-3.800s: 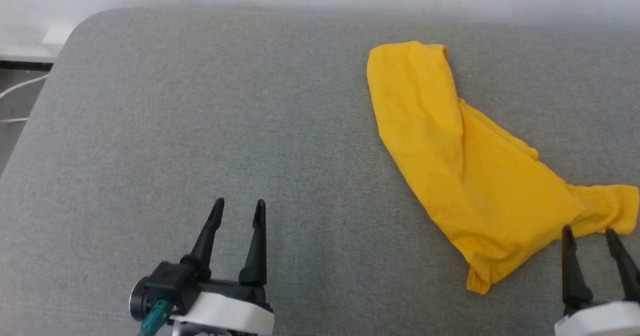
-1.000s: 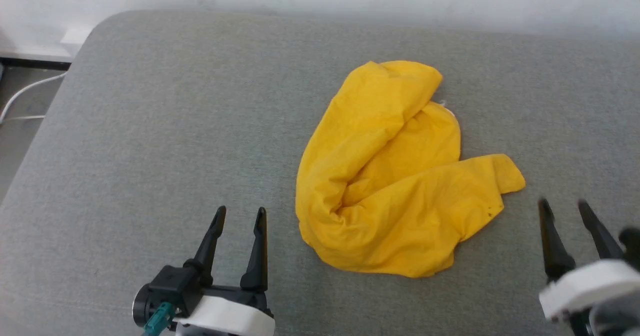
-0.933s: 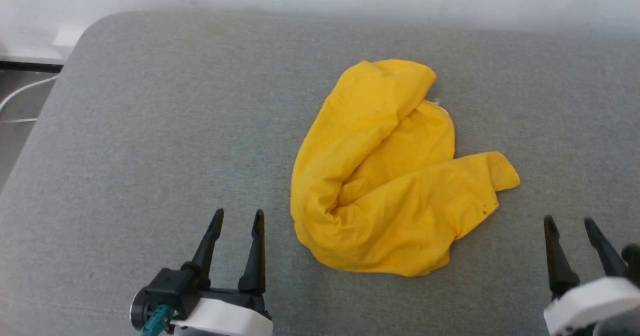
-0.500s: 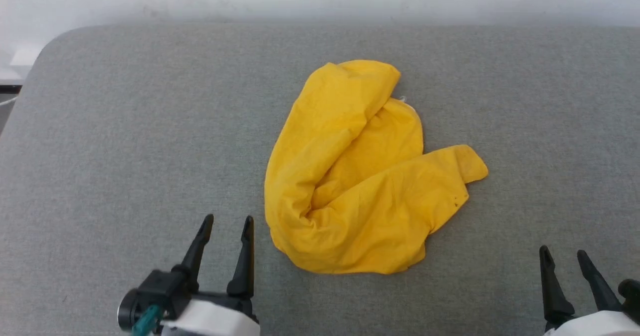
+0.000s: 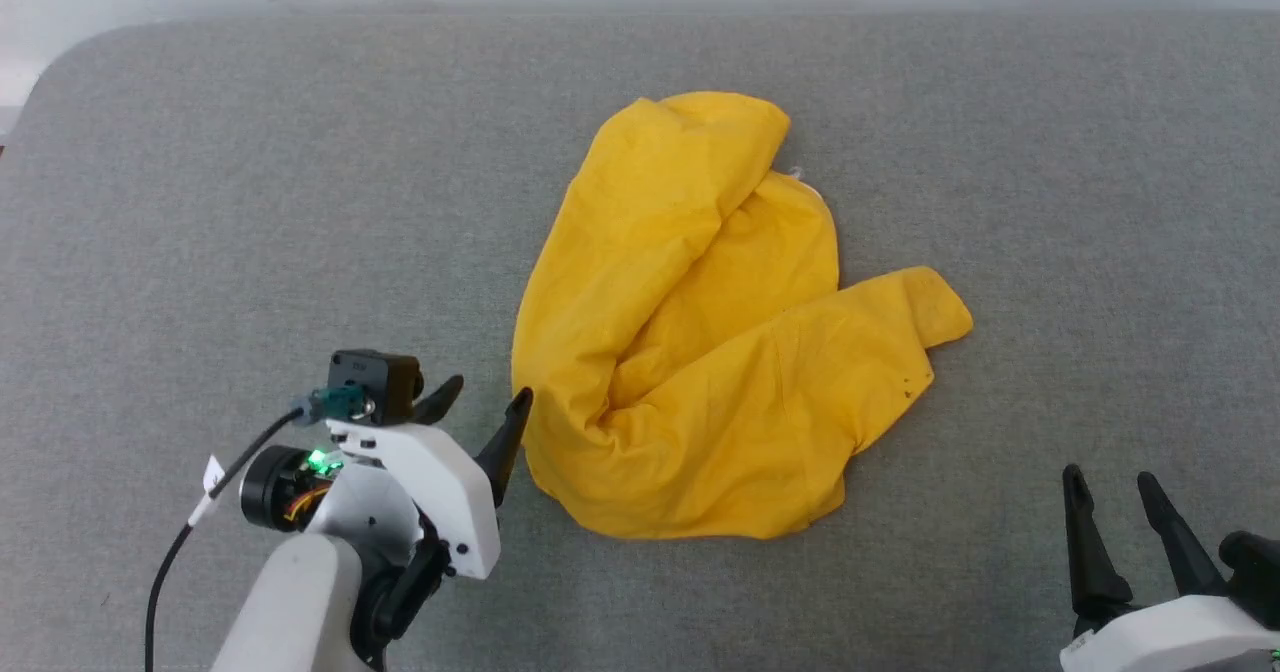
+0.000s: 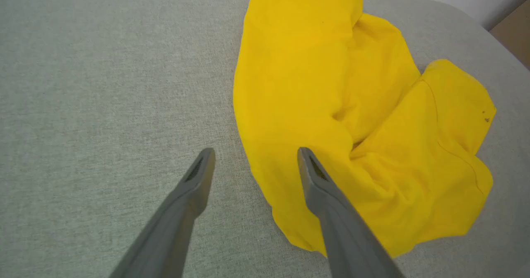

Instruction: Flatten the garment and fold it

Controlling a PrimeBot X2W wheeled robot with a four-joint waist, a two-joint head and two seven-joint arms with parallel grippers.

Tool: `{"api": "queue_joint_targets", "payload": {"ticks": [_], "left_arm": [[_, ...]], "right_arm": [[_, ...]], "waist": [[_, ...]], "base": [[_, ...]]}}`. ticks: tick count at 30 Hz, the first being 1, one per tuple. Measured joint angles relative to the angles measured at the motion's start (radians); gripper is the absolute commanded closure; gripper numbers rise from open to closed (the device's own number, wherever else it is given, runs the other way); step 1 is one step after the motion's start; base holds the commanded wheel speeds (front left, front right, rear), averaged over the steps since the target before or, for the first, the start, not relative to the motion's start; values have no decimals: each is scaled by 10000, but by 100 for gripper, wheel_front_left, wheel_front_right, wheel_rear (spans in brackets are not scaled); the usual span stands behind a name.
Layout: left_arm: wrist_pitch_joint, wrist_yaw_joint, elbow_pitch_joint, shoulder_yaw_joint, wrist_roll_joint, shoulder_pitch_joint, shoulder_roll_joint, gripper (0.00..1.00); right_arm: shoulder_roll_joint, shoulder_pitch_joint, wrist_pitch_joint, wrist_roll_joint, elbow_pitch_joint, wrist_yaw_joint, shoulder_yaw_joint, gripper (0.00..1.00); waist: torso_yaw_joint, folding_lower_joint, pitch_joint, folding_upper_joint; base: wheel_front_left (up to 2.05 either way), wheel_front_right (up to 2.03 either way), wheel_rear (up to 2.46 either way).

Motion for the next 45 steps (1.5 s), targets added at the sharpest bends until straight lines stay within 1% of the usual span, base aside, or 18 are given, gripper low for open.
{"api": "queue_joint_targets", "payload": {"ticks": [4, 7, 11, 16, 17, 18, 19, 23, 26, 30, 31, 33, 35, 37, 39, 42, 43, 45], "left_arm": [[857, -84, 451, -123, -719, -221, -4, 0], [1110, -92, 738, -270, -1078, -453, -17, 0], [1260, -96, 1271, -401, -1561, -662, -242, 0], [1062, -167, 2128, -709, -1476, -887, -349, 0], [911, -169, 2303, -734, -1446, -933, -370, 31], [729, -167, 2466, -725, -1430, -962, -405, 79], [533, -165, 2629, -702, -1427, -977, -439, 100], [-88, -153, 3072, -658, -1361, -993, -545, 100], [-380, -44, 3049, -602, -1147, -1035, -272, 100], [-696, 497, 2382, -456, -297, -1508, 675, 100], [-736, 658, 2119, -477, -33, -1737, 815, 100], [-784, 947, 1574, -652, 510, -2296, 897, 100], [-784, 1076, 1093, -1012, 955, -2942, 729, 100], [-765, 1053, 763, -1576, 1346, -3629, 359, 100], [-752, 917, 621, -2224, 1607, -4229, -205, 100], [-665, 568, 662, -3281, 1699, -4707, -1076, 100], [-644, 476, 759, -3724, 1703, -4757, -1250, 100], [-619, 424, 1112, -4479, 1697, -4750, -1394, 100]], "right_arm": [[-2, -42, -13, 4, 81, 0, -4, 0], [-2, -83, -13, 4, 109, 0, -15, 0], [-2, -124, -23, 2, 125, 0, -29, 0], [-2, -185, -15, 2, 219, 0, -6, 0], [-2, -233, -12, 2, 234, 0, 6, 0], [0, -275, -12, 2, 245, 0, 8, 0], [-2, -291, -13, 2, 255, 0, 4, 0], [-2, -276, -12, 2, 305, 0, -27, 0], [0, -267, -12, 2, 311, 0, -54, 0], [0, -214, -8, 2, 305, 0, -81, 0], [-2, -179, -8, 2, 305, 0, -98, 0], [-2, -105, -8, 2, 305, 0, -123, 0], [-2, -65, 8, 2, 305, 0, -127, 0], [-2, -72, 23, 2, 284, 0, -44, 0], [2, -85, 38, 2, 245, 0, 48, 0], [0, -131, 105, 2, 205, 0, 128, 0], [0, -154, 105, 2, 199, 0, 161, 0], [-2, -231, 105, 2, 201, 0, 257, 0]], "waist": [[-94, 0, 135, 0], [-144, 0, 228, 0], [-191, 0, 317, 0], [-256, -1, 324, 0], [-277, -1, 308, 0], [-293, -1, 283, 0], [-305, -1, 248, 0], [-333, -1, 59, 0], [-335, -1, -78, 0], [-336, -1, -219, 0], [-325, -1, -244, 0], [-285, -1, -273, 0], [-225, -1, -282, 0], [-173, -1, -274, -1], [-161, -1, -233, -1], [-196, -1, -151, -1], [-221, -1, -117, -1], [-288, -1, -45, -1]], "base": [[0, 0, 0], [0, 0, 0], [0, 0, 0], [0, 0, 0], [0, 0, 0], [0, 0, 0], [0, 0, 0], [0, 0, 0], [0, 0, 0], [0, 0, 0], [0, 0, 0], [0, 0, 0], [0, 0, 0], [0, 0, 0], [0, 0, 0], [0, 0, 0], [0, 0, 0], [0, 0, 0]]}}
